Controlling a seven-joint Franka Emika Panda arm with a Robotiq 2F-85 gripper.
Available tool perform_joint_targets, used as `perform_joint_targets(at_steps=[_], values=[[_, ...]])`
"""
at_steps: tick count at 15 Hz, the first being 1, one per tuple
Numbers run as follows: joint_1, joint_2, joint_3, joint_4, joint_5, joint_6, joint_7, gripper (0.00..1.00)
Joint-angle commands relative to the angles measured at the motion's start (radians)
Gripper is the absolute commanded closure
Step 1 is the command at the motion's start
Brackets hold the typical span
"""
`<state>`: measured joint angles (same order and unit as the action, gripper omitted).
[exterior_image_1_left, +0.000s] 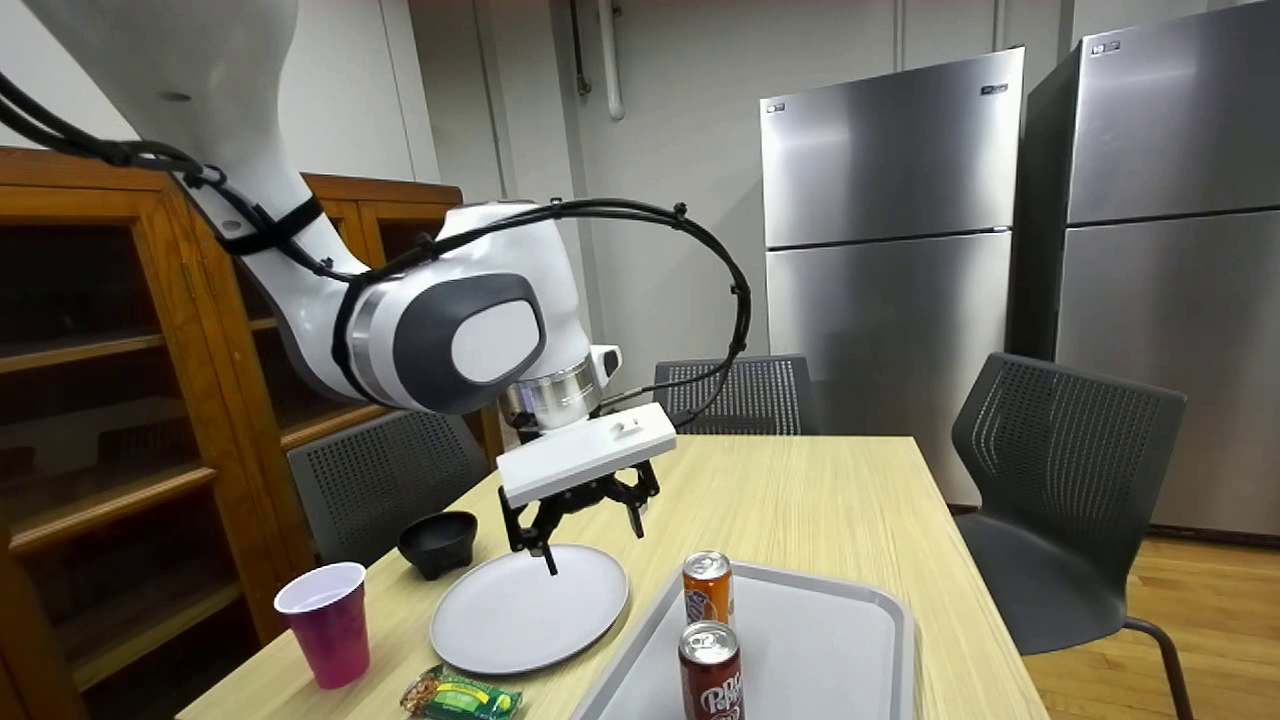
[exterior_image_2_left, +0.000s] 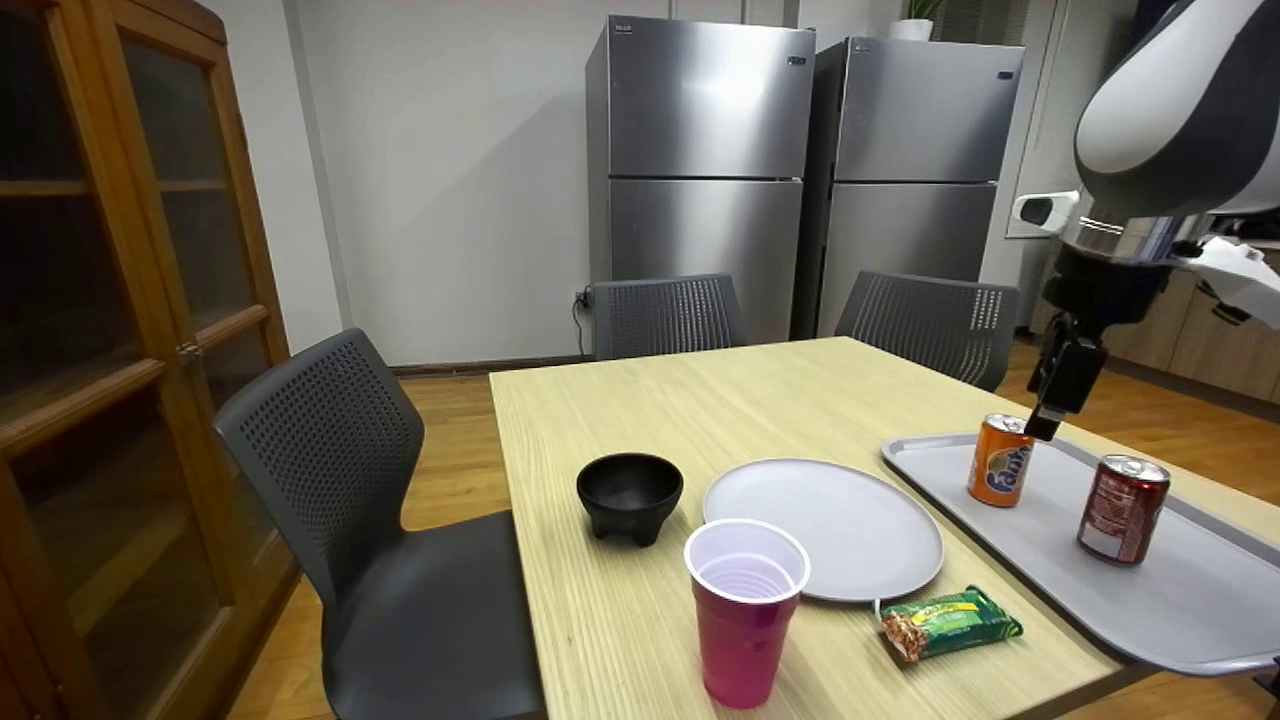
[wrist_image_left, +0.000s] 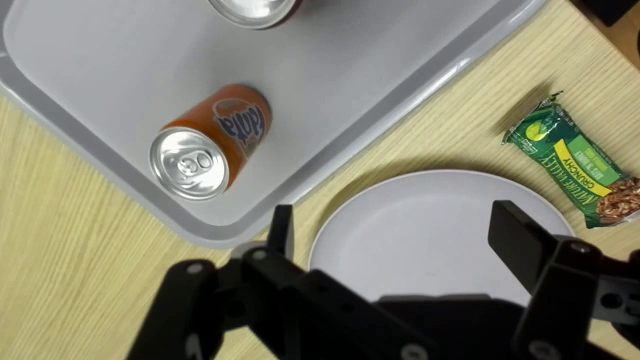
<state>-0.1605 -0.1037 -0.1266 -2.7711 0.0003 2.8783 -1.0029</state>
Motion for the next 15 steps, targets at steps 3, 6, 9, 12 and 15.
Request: perform_joint_targets(at_steps=[3,6,9,12,15], values=[[0.000,-0.050,-0.057,-0.009,-0.016,-0.076,0.136,0.00],[0.032,-0.059,-0.084,-0.010,0.034,-0.098,0.070,0.00],[0.026,-0.018,-0.082,0.000,0.005,-0.063,0.111,0.00],[0.029,-0.020,-0.082,0.000,0.006,-0.065,0.110,0.00],[0.019,-0.010,-0.078,0.006,-0.017,-0.071,0.141,0.00]])
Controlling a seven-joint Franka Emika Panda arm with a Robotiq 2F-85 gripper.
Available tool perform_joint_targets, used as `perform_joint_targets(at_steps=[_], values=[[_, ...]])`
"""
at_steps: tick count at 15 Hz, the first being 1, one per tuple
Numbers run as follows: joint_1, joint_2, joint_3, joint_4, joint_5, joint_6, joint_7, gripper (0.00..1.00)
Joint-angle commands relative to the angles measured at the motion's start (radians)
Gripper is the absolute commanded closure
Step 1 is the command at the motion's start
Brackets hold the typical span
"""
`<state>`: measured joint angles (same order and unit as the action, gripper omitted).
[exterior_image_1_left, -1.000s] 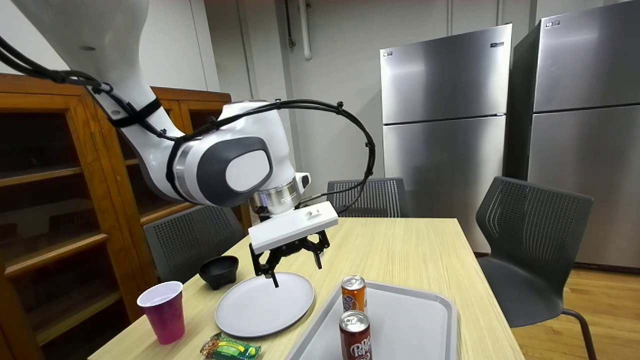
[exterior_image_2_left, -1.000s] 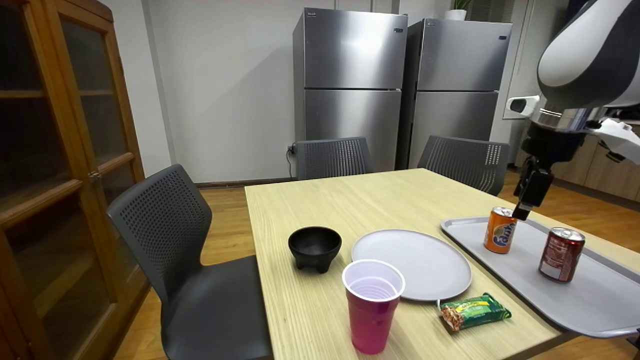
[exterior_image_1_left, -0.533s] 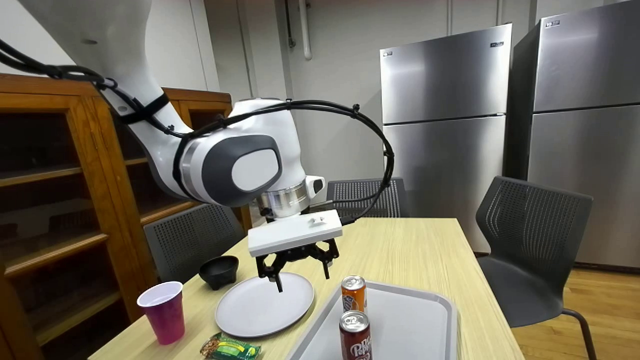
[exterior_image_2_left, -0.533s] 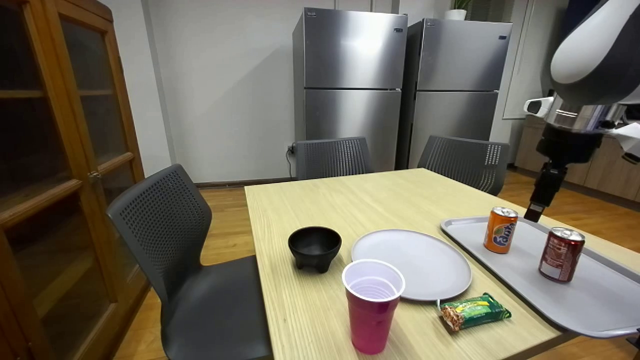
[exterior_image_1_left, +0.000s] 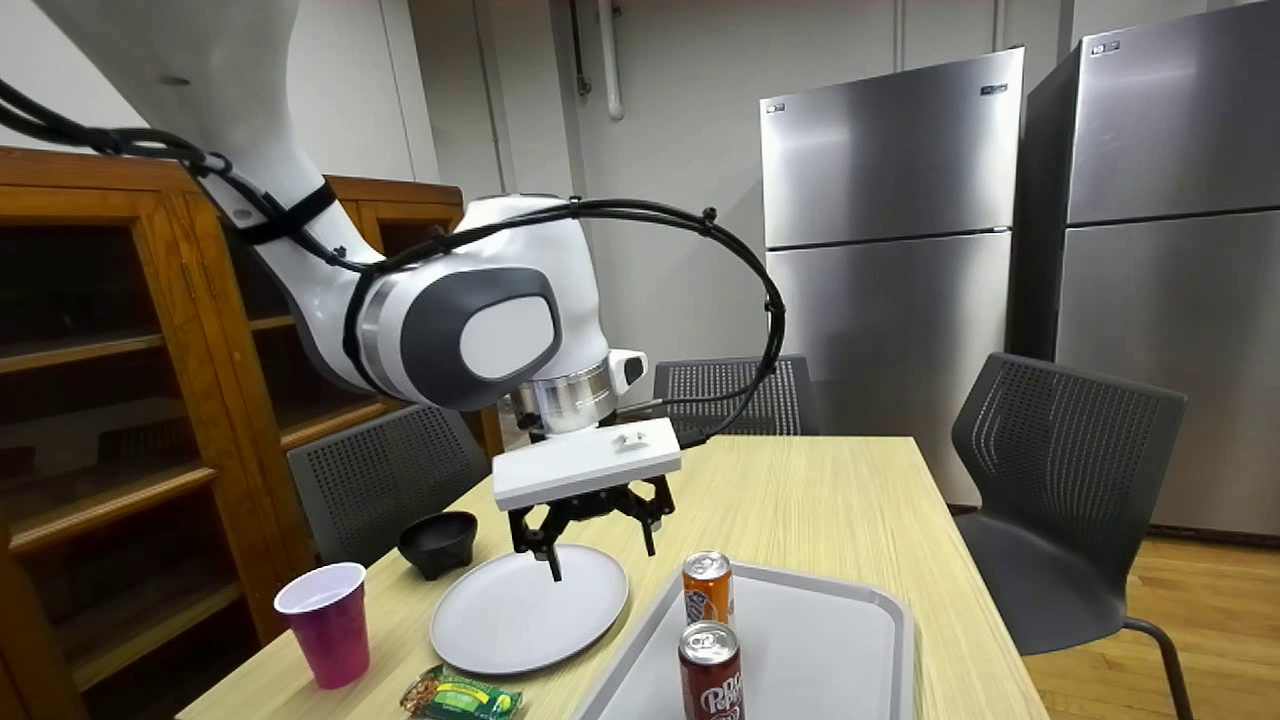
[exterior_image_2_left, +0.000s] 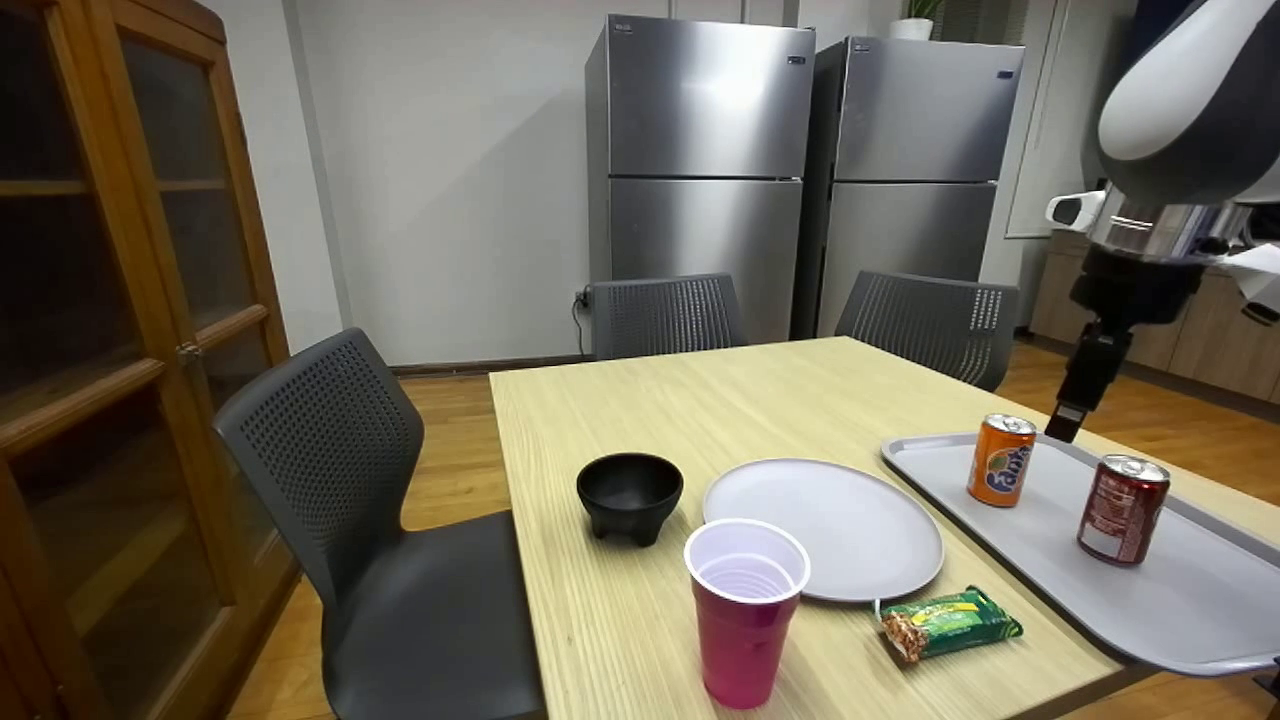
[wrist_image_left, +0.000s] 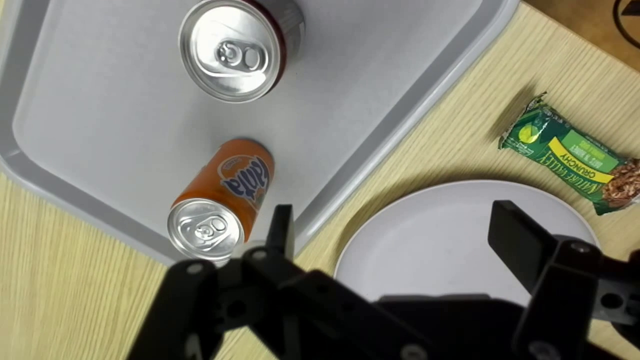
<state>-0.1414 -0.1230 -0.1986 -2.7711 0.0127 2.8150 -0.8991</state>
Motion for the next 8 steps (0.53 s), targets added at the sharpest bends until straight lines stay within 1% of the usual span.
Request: perform_joint_targets(at_steps=[1,2,5,8], values=[[-0.002,0.016,-0.009,0.011,-0.025,-0.009,0.046,0.00],[-0.015,0.028,-0.009,0.018,-0.039,-0.003,0.088,0.00],[-0.028,0.053,-0.024,0.036,-0.031,-0.005,0.167,0.00],[-0.044,0.074,-0.040,0.053,-0.035,-0.009,0.228,0.00]])
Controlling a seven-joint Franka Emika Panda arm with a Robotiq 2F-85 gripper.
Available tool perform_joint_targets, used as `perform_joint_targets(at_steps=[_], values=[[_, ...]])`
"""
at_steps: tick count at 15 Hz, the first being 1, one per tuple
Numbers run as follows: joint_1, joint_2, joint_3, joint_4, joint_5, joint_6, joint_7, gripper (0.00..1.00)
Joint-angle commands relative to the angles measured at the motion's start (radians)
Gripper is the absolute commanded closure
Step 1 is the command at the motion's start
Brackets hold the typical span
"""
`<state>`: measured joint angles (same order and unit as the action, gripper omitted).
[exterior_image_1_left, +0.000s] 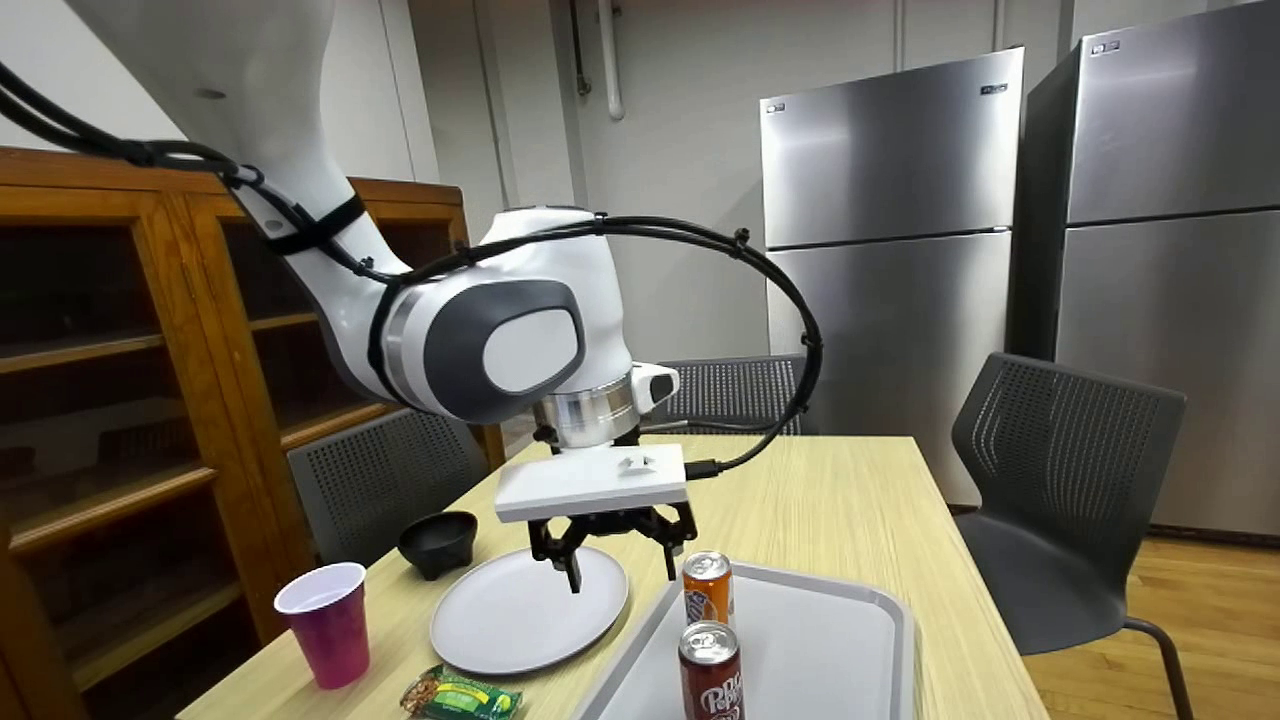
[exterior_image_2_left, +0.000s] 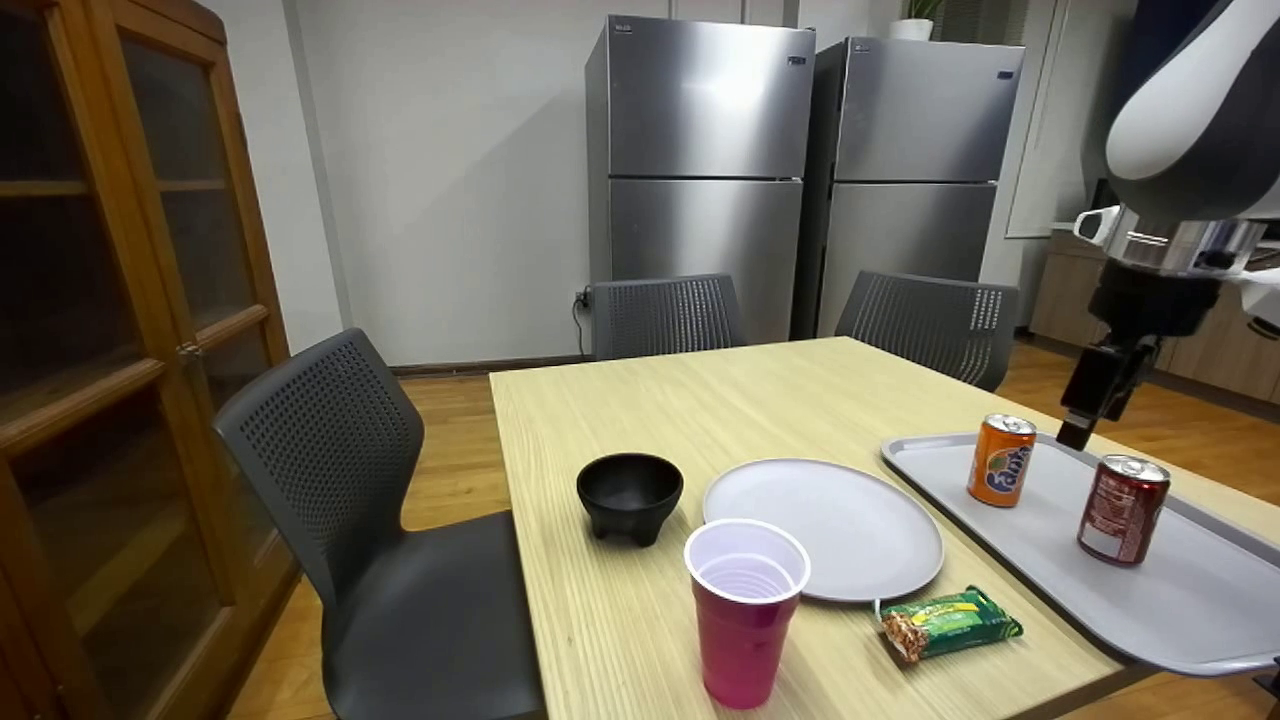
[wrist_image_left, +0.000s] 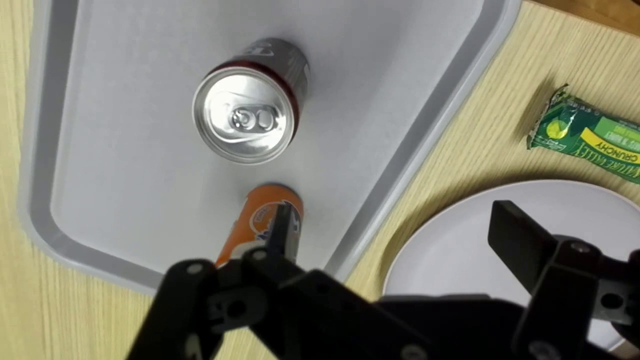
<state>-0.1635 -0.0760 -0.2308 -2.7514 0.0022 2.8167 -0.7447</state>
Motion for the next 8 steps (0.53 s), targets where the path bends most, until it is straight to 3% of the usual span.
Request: perform_joint_targets(at_steps=[1,6,8], values=[[-0.032,0.037,-0.015,0.042,-0.034,-0.011,0.094,0.00],[-0.086,0.092,-0.052,0.101,-0.125,-0.012,0.212,0.00],[-0.093,0.107,-0.058,0.115,-0.099,-0.014,0.202,0.00]])
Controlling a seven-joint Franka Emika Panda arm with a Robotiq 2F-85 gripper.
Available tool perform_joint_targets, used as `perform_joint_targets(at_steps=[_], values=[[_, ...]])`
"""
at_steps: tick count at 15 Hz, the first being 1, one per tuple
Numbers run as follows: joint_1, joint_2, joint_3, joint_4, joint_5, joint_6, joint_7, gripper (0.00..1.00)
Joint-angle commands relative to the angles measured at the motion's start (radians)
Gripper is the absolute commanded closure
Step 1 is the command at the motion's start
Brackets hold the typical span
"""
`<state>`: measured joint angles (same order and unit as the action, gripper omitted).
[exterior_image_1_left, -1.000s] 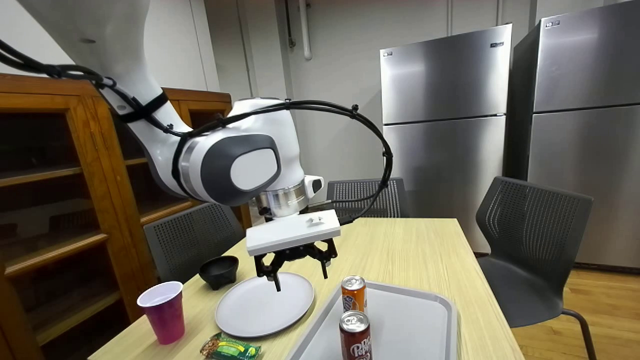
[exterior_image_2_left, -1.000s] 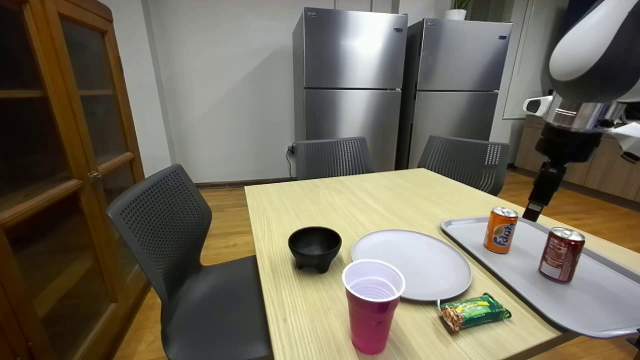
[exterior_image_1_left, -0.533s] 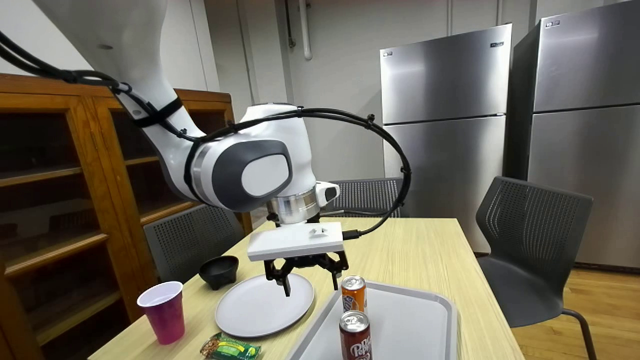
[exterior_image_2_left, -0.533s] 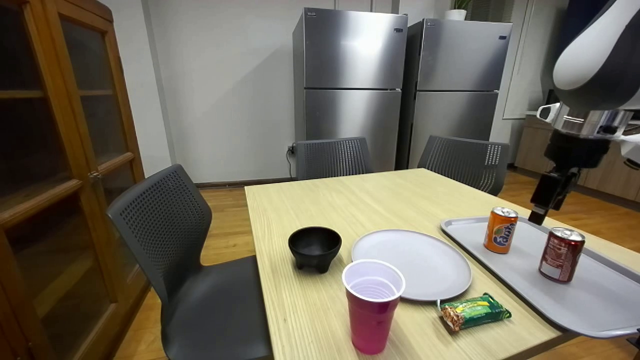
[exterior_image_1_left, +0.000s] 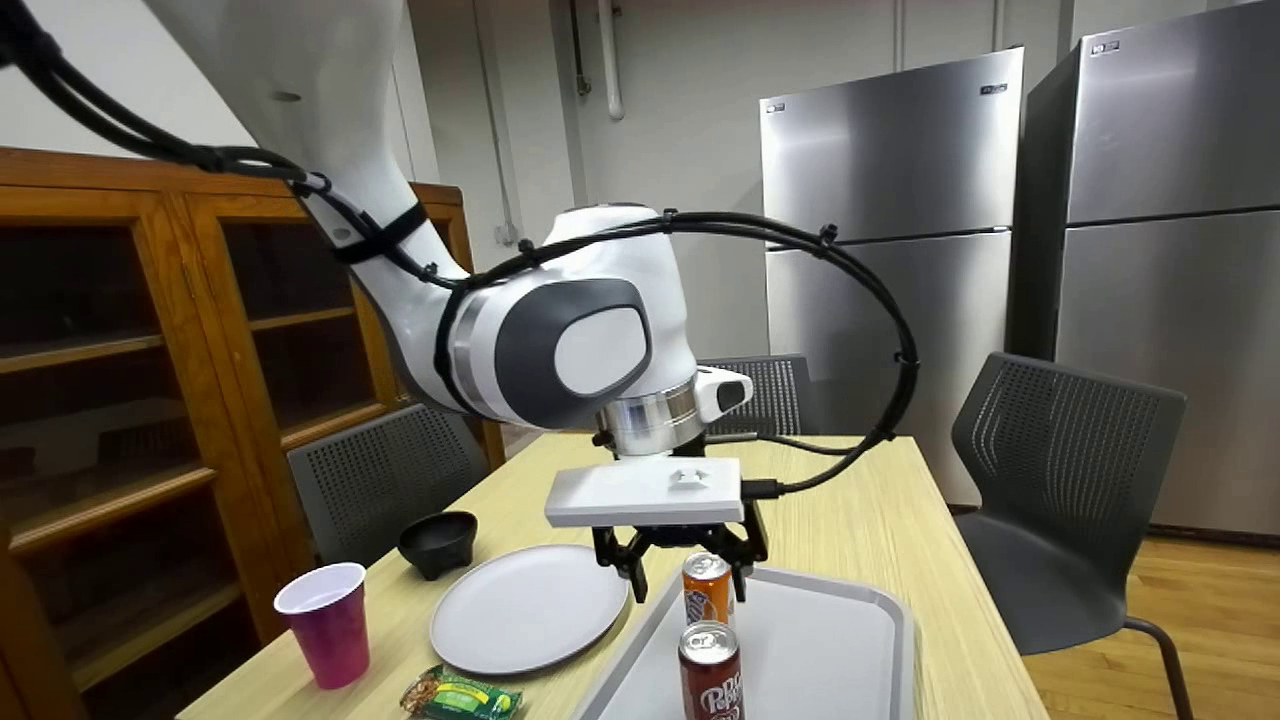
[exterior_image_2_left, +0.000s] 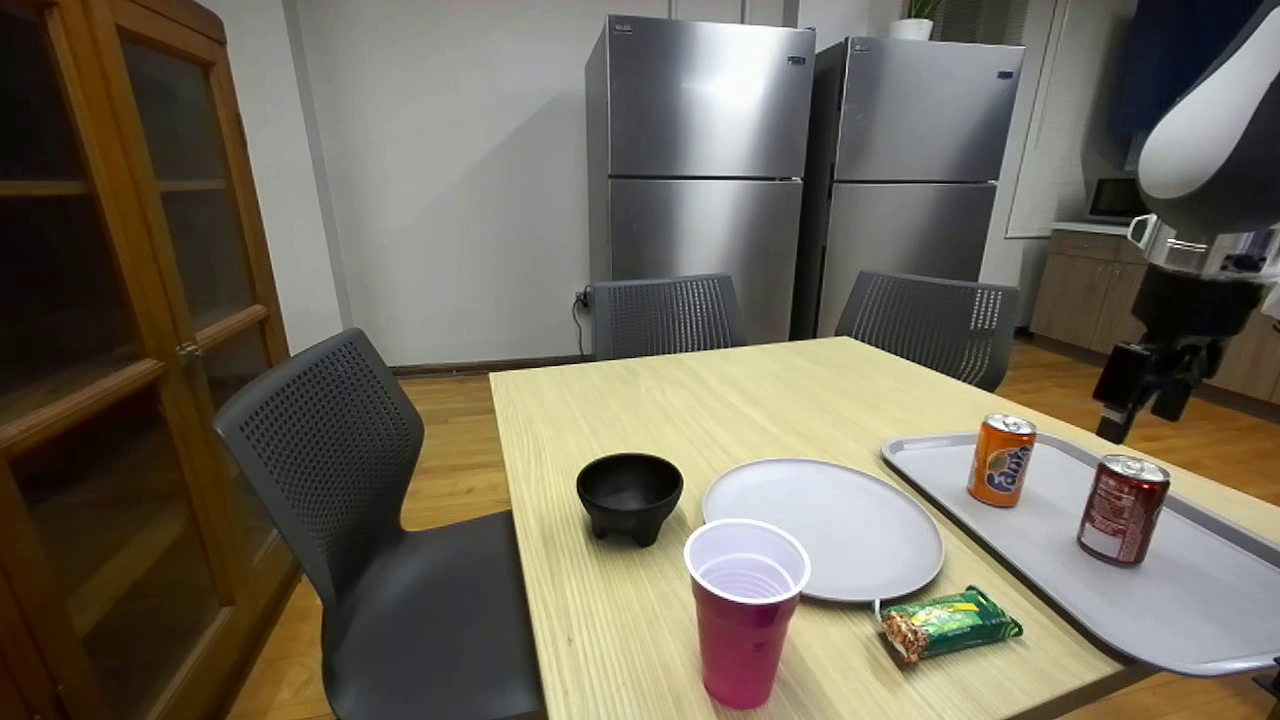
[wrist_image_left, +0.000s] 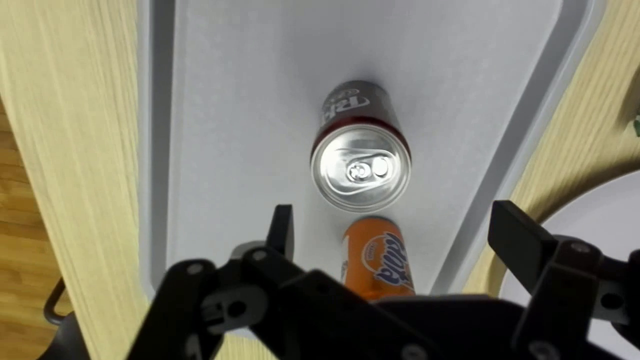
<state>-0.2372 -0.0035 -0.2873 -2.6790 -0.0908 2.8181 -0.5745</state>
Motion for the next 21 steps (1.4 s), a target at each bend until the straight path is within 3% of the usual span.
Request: perform_joint_targets(at_steps=[1,10,21], values=[[-0.023,0.044,-0.001,0.048,0.008,-0.015,0.022,0.00],[-0.028,0.149,0.017,0.097,0.181,-0.016,-0.057,0.00],[-0.036,0.243,0.046,0.137,0.279,-0.011,-0.170,0.00]])
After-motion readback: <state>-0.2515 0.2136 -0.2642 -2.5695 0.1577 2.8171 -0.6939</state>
